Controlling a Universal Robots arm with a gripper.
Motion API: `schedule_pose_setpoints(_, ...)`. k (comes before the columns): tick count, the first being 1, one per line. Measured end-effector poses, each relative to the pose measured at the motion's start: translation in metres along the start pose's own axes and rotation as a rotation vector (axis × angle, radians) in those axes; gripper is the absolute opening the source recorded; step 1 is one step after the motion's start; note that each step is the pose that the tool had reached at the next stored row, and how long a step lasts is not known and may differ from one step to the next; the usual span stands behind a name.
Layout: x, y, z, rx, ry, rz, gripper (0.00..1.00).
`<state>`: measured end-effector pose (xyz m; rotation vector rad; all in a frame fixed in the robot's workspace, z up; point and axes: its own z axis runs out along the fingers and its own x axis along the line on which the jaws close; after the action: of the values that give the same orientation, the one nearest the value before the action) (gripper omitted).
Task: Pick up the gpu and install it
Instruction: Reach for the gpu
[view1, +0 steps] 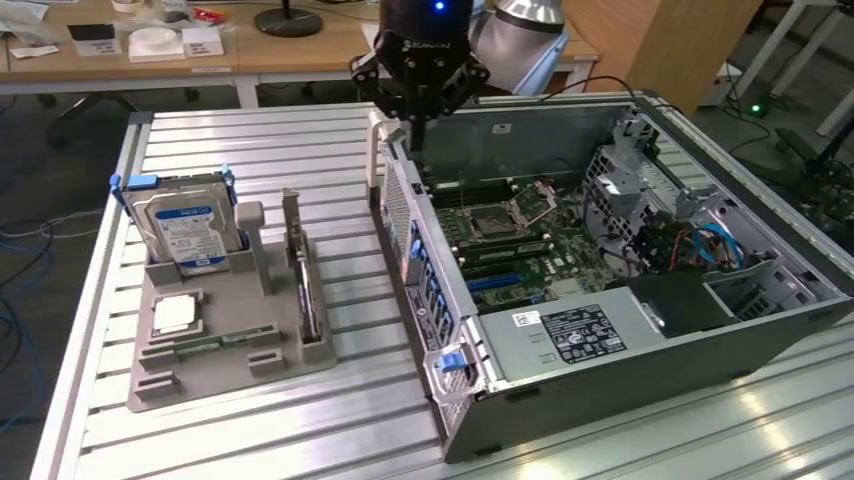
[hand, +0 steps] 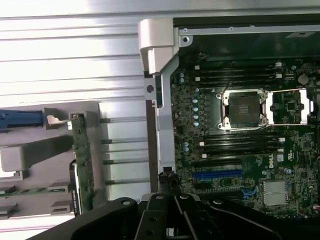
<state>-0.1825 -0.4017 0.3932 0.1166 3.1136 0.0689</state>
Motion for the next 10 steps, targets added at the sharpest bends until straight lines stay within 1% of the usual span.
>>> schedule_pose_setpoints(6,0.023,-0.004,-0.0007,0.0,0.0001,-0.002,0.11)
schedule_pose_setpoints(10,0.031,-0.0081,-0.0011,-0.0001,0.0003,-0.006,0.11)
